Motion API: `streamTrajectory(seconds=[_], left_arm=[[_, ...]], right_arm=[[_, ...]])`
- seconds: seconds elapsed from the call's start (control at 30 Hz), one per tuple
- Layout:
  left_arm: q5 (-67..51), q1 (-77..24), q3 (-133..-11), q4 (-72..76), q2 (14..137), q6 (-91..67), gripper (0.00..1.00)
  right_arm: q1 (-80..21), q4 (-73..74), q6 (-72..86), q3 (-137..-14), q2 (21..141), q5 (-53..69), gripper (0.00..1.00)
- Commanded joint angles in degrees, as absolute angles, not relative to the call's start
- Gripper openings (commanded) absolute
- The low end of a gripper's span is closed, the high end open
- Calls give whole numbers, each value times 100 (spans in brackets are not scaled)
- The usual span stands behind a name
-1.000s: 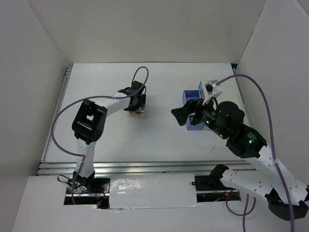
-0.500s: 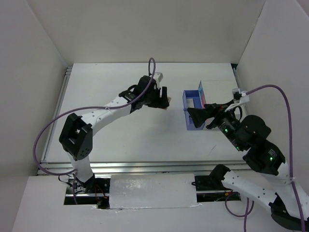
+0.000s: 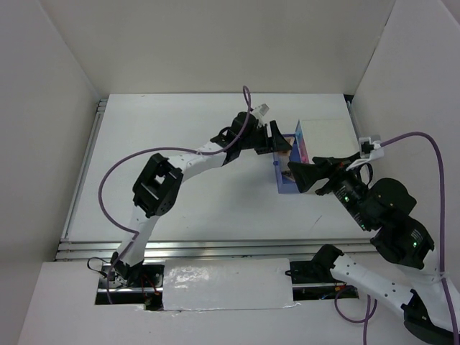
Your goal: Organize the makeup
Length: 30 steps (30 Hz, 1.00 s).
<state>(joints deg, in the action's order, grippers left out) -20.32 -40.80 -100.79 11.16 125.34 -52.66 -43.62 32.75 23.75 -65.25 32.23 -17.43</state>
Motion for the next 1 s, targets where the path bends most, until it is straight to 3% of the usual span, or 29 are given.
streamTrajectory(seconds=[0.0,0.07,0.13,0.17,0.53,0.7,0.97], left_arm=[[-2163,-4227,-10564,1653,12717,-5502,56],[-2049,-4245,-10696,1600,12849,-5449,66],[-1995,-4245,-10758,1529,12911,-5432,94],[-1969,-4245,-10767,1547,12972,-5432,99],[-1478,-4228,-10793,907,12745,-5142,99],[-308,-4236,-10583,-429,12446,-5071,99],[1379,-4465,-9545,-1221,11751,-5388,99]], right_arm=[[-4351,3340,2355,-6811,3076,-1872,100],[-4351,3375,2329,-6864,3050,-1846,100],[-4351,3401,2320,-6891,3041,-1837,100],[-4351,3401,2320,-6882,3041,-1837,100],[-4350,3402,2294,-6838,3067,-1863,100],[-4359,3393,2294,-6768,3059,-1881,100],[-4351,3349,2285,-6680,3059,-1872,100]])
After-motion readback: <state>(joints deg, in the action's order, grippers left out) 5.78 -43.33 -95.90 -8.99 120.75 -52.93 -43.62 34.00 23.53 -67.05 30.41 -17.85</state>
